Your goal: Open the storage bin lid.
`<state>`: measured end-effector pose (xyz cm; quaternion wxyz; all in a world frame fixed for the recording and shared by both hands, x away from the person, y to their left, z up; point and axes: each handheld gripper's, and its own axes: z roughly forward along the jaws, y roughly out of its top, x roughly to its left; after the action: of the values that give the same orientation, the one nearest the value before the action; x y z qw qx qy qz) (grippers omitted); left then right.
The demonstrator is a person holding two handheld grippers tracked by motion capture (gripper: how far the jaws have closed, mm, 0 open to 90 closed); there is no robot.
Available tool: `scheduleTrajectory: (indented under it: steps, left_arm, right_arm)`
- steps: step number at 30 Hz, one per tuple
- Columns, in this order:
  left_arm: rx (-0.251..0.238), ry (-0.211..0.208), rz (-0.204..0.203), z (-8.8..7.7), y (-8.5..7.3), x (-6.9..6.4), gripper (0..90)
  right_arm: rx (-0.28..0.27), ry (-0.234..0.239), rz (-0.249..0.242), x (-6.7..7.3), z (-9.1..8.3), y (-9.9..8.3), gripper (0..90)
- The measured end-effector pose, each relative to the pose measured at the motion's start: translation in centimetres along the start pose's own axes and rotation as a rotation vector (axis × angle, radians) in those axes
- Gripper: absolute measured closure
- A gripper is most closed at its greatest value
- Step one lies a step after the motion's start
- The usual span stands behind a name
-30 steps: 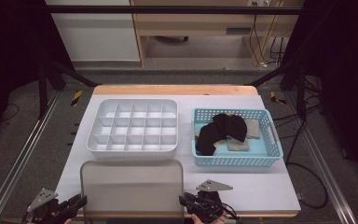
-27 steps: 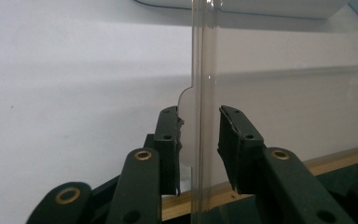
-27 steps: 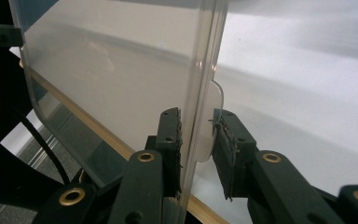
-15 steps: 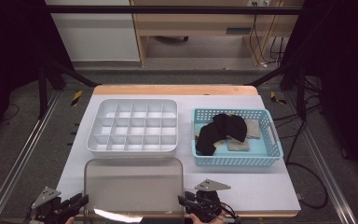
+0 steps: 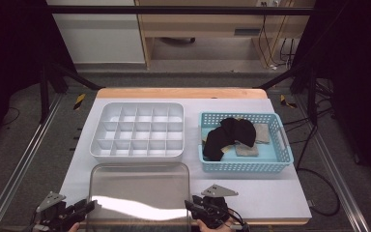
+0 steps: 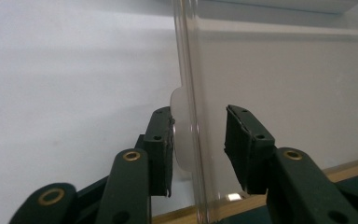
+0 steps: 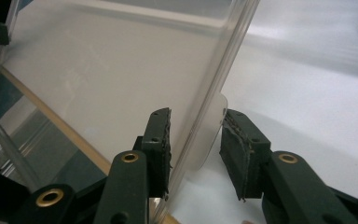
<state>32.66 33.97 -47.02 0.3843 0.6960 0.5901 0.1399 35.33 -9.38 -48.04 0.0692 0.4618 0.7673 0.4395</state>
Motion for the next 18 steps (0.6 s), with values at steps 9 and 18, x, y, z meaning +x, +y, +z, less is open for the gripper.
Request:
scheduleTrajectory:
  steps: [9, 18]
  left_arm:
    - [0.008, 0.011, 0.015, 0.45, 0.14, -0.21, 53.9]
    - [0.009, 0.071, 0.071, 1.01, 0.11, -0.63, 56.7]
  right_arm:
    - [0.011, 0.003, 0.01, -0.09, 0.25, 0.0, 60.0]
    - [0.022, -0.032, -0.035, -0.11, 0.78, -0.2, 61.1]
